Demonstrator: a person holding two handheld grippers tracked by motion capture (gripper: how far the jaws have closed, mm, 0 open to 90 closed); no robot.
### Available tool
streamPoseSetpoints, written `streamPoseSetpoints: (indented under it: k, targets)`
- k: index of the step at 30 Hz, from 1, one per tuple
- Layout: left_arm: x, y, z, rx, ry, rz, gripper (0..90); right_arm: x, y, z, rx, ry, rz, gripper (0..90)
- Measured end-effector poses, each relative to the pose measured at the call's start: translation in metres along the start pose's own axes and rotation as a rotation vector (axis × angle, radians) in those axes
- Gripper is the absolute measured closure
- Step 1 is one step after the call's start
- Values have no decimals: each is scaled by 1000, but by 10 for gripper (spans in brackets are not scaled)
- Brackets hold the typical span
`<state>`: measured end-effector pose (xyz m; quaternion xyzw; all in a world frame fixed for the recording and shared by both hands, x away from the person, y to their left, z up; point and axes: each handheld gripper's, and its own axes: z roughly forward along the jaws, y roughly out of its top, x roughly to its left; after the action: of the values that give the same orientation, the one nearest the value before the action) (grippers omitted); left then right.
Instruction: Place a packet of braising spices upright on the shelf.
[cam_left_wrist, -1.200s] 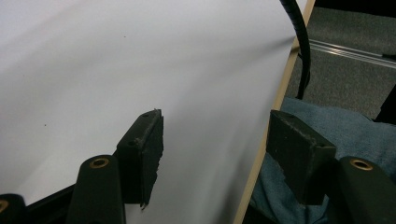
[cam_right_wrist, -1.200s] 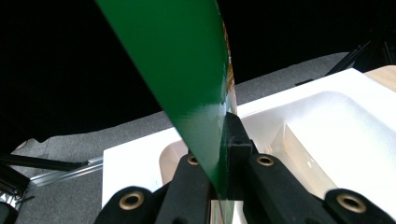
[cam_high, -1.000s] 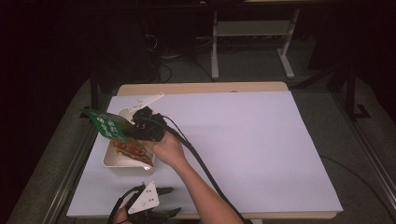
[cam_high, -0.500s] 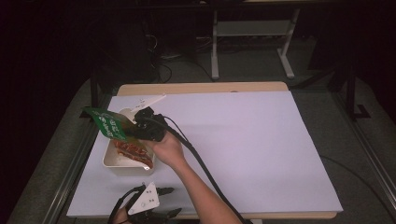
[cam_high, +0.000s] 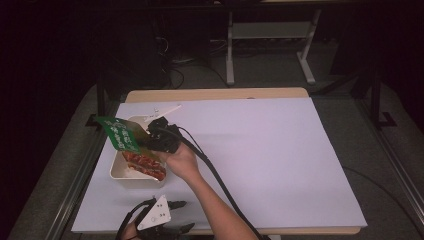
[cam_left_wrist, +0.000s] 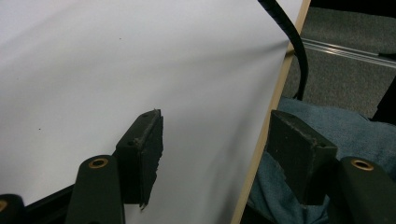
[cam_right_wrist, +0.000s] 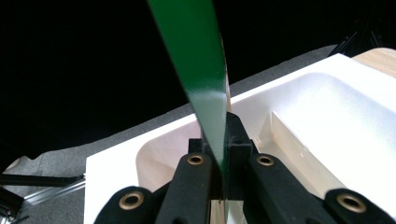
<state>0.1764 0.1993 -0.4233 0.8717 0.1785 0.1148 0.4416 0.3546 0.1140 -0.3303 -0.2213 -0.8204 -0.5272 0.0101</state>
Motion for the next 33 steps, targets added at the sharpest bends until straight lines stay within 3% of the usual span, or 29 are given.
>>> streamPoseSetpoints:
  k: [10,33]
  targets:
    - [1,0,1,-2,2,-1,359,-7,-9,1,-12,-1,32,895]
    - [0,0,1,-1,0,1,358,-11,-13,0,-27,24,7,894]
